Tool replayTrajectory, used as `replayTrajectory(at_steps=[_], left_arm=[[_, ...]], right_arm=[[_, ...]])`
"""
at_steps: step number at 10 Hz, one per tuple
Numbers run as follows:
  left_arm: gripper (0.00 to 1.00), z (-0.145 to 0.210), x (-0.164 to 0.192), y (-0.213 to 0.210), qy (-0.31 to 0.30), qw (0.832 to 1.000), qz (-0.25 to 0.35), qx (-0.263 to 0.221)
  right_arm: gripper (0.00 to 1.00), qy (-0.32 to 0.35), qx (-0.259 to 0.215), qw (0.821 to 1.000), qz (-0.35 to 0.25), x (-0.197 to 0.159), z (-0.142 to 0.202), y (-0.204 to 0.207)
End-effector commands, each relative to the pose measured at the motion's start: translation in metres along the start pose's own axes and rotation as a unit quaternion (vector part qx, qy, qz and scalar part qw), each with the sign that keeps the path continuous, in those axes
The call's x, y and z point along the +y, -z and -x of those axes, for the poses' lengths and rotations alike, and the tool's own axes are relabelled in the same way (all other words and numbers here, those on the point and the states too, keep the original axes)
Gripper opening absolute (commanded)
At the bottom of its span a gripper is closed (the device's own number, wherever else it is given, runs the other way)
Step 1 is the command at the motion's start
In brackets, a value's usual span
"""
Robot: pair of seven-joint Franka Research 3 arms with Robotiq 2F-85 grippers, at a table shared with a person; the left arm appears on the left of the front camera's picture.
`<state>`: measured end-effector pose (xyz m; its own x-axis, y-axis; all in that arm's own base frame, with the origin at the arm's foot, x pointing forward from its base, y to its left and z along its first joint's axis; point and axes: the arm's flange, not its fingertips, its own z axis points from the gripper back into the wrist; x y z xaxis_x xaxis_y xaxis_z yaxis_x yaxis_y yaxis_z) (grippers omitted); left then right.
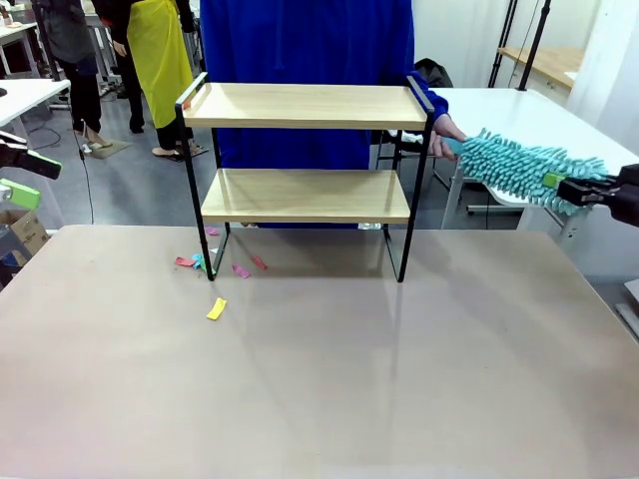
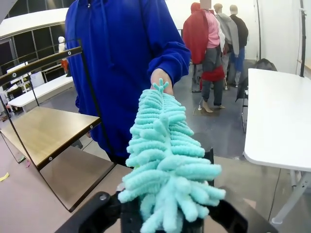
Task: Clean the shelf.
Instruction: Hand the Duster back to the human.
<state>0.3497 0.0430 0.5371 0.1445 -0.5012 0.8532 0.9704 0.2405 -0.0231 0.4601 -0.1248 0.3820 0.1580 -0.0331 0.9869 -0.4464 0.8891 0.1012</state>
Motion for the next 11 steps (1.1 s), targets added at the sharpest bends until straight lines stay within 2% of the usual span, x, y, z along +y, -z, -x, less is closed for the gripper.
replayTrajectory(at_steps=[1, 4, 7, 9, 11], left_arm=[[1.00, 0.000, 0.000, 0.001, 0.011, 1.000, 0.001, -0.014], [1.00, 0.000, 0.000, 0.001, 0.011, 1.000, 0.001, -0.014], [1.00, 0.000, 0.000, 0.001, 0.011, 1.000, 0.001, -0.014], [1.00, 0.000, 0.000, 0.001, 0.011, 1.000, 0.001, -0.014], [1.00, 0.000, 0.000, 0.001, 0.011, 1.000, 0.001, -0.014]], right_arm=[[1.00, 0.009, -0.012, 1.000, 0.001, 0.006, -0.016, -0.008], [1.00, 0.056, -0.062, 0.996, 0.001, -0.003, -0.073, -0.035], [1.00, 0.119, -0.126, 0.985, 0.019, -0.029, -0.140, -0.070], [1.00, 0.164, -0.156, 0.974, 0.031, -0.049, -0.165, -0.094], [1.00, 0.184, -0.153, 0.970, 0.036, -0.059, -0.169, -0.102]])
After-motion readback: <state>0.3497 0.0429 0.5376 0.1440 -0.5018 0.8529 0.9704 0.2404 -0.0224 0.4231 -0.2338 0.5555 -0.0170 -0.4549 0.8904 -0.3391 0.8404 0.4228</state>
